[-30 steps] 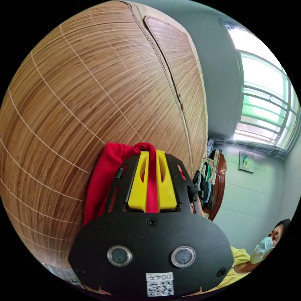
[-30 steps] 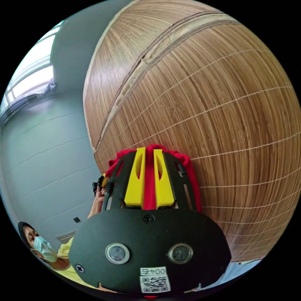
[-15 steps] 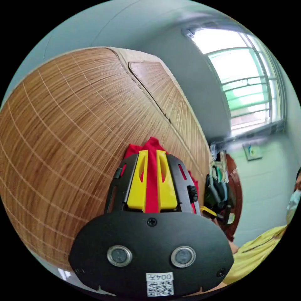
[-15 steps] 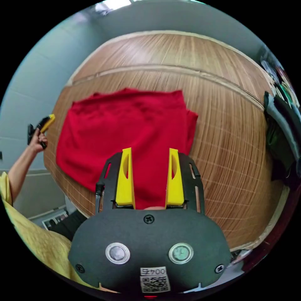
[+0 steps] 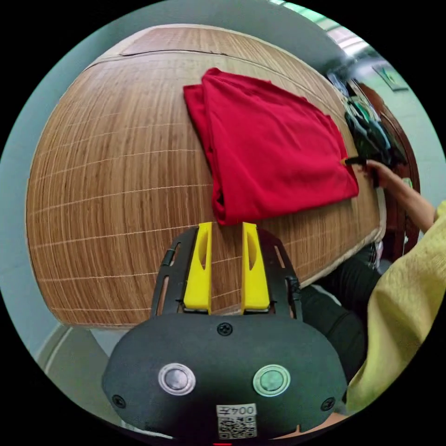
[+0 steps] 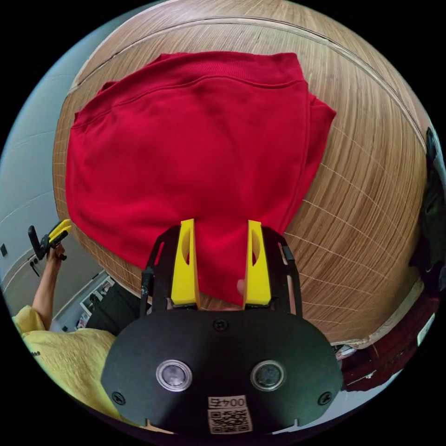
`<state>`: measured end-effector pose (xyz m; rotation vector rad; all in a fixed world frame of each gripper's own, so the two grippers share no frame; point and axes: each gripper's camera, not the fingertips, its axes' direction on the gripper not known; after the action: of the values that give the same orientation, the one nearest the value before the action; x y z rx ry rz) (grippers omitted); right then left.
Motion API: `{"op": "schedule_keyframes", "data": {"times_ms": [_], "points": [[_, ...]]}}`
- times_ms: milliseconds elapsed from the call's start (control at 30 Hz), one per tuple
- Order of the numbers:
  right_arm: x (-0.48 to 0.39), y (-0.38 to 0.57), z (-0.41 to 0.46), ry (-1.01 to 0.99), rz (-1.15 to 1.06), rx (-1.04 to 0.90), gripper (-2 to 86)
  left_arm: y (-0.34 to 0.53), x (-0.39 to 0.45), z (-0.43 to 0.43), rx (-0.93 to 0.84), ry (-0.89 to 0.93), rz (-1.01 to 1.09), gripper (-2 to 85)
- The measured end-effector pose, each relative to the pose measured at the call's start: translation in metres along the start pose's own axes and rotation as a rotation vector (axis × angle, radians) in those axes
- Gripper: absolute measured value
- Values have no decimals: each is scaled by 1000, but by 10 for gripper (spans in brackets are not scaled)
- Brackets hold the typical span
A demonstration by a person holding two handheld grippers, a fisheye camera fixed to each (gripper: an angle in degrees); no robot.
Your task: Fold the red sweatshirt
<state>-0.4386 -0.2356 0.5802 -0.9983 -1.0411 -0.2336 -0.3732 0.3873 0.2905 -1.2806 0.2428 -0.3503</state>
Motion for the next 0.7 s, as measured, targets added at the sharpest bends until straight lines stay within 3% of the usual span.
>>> {"op": "schedule_keyframes", "data": {"times_ms": [267,700], "points": [[2,-14,-13,3,7,-35,159,-38,25,5,-111,-32,284,85],[7,-10,-25,8,13,22,157,-44,35,7,-104,-40,341,64]]}}
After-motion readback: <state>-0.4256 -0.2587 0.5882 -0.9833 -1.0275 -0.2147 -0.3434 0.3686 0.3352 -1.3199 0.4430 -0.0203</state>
